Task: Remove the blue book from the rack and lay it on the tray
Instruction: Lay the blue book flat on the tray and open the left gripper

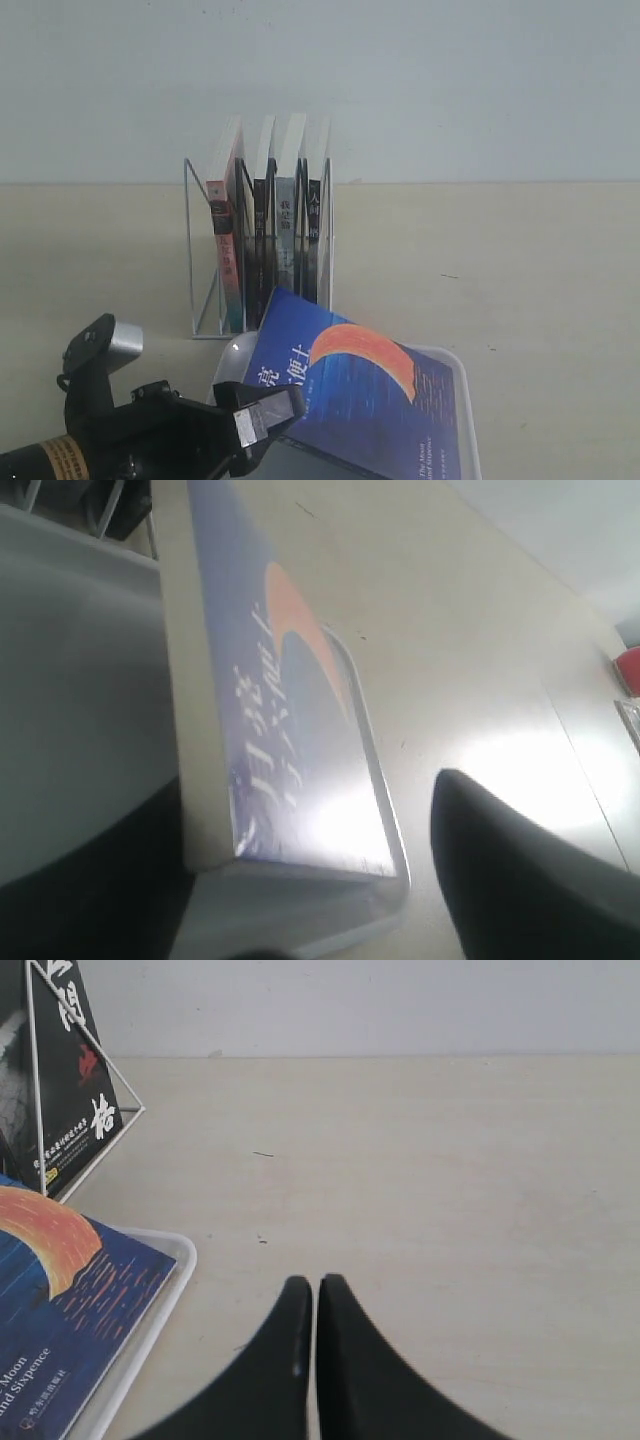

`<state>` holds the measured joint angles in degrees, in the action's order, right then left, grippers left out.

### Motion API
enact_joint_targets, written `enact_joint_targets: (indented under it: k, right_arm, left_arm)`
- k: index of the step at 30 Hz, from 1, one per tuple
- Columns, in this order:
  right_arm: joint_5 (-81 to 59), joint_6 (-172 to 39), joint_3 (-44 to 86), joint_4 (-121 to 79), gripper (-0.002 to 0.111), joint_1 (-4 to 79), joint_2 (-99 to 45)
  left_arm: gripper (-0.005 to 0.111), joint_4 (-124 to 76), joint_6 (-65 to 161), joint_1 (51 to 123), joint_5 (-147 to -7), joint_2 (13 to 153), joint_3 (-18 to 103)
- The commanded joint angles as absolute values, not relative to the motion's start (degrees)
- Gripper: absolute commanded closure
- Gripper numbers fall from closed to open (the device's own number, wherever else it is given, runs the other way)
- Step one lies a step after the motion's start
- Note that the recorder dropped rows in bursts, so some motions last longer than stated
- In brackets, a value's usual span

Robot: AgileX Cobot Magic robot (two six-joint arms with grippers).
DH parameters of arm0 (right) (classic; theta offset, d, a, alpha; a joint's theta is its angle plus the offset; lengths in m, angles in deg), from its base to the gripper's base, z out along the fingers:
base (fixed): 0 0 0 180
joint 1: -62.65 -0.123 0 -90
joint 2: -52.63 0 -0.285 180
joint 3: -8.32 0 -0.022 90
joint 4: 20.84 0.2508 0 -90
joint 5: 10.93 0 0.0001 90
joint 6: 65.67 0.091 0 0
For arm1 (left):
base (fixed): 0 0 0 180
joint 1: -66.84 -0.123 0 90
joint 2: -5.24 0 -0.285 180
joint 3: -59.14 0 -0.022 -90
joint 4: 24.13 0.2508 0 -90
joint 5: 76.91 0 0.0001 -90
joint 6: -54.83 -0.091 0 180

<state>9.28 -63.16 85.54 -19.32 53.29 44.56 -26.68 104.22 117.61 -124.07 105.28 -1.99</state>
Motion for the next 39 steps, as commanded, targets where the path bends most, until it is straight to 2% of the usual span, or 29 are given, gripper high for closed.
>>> enact_joint_targets:
  k: [1, 10, 19, 29, 39]
  right_arm:
    - [8.6, -63.2, 85.5, -19.7, 0.107, 53.5, 44.8]
    - [8.3, -63.2, 85.5, -19.7, 0.107, 53.5, 44.8]
    - [8.3, -63.2, 85.5, -19.7, 0.107, 53.5, 44.8]
    - [8.3, -63.2, 85.5, -19.7, 0.107, 53.5, 44.8]
    - [8.3, -63.2, 85.5, -19.7, 0.107, 53.5, 44.8]
  left_arm:
    - [0.043, -26.2, 104.1, 118.0, -124.8, 105.4, -1.9]
    - [0.043, -26.2, 103.1, 118.0, -123.1, 105.4, -1.9]
    - [0.031, -26.2, 102.1, 118.0, -120.3, 105.4, -1.9]
    - [0.031, -26.8, 100.1, 117.9, -116.8, 105.0, -1.9]
    - [0.031, -29.7, 92.0, 117.1, -105.1, 93.7, -1.9]
